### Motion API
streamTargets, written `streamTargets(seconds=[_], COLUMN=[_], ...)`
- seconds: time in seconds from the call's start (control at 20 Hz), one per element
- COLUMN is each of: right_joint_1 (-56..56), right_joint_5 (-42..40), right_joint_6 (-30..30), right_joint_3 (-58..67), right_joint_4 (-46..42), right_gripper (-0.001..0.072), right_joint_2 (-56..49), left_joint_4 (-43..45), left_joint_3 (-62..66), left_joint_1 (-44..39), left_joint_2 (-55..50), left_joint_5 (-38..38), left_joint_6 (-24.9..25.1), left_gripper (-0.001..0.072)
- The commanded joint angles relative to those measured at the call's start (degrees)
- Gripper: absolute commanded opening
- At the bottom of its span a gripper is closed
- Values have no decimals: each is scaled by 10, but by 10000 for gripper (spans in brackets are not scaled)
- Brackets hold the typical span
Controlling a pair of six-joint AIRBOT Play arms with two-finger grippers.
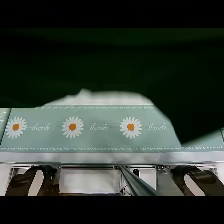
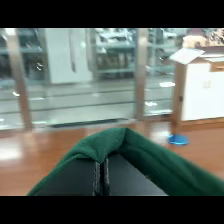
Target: Fold the shirts.
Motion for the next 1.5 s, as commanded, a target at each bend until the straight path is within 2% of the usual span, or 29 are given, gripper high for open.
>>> streamTargets(seconds=[0.0, 0.15, 0.3, 0.45, 0.6, 0.8, 0.95, 1.1, 1.15, 1.2, 1.25, 1.3, 1.45], right_joint_1=[0, 0, 0, 0, 0, 0, 0, -3, -8, -16, -27, -43, -107], right_joint_5=[69, 123, 107, -2, -131, -250, -272, -272, -271, -264, -249, -222, -86], right_joint_6=[11, 14, 8, 3, 14, 25, 20, 27, 33, 36, 31, 22, -32], right_joint_3=[-5, -89, -236, -422, -538, -508, -418, -315, -292, -274, -261, -251, -243], right_joint_4=[-18, -16, -12, -15, -17, 10, 91, 160, 182, 208, 224, 224, 156], right_gripper=[39, 40, 40, 40, 40, 39, 40, 41, 112, 436, 625, 626, 625], right_joint_2=[22, 24, 24, 23, -26, -203, -358, -486, -512, -532, -540, -540, -511], left_joint_4=[43, 42, 15, -46, -57, -61, -68, -68, -68, -67, -61, -45, 39], left_joint_3=[2, -63, -211, -367, -447, -442, -428, -403, -398, -395, -395, -394, -391], left_joint_1=[6, 5, 5, 5, 3, -29, -67, -89, -90, -90, -89, -84, -45], left_joint_2=[27, 25, 22, 3, -57, -189, -272, -336, -348, -355, -357, -357, -359], left_joint_5=[-69, -135, -132, -61, 36, 142, 201, 207, 208, 207, 203, 182, 16], left_joint_6=[-5, -27, -32, -17, -13, -11, -11, -28, -34, -35, -35, -35, -36], left_gripper=[18, 19, 19, 19, 19, 19, 19, 22, 64, 286, 659, 706, 705])
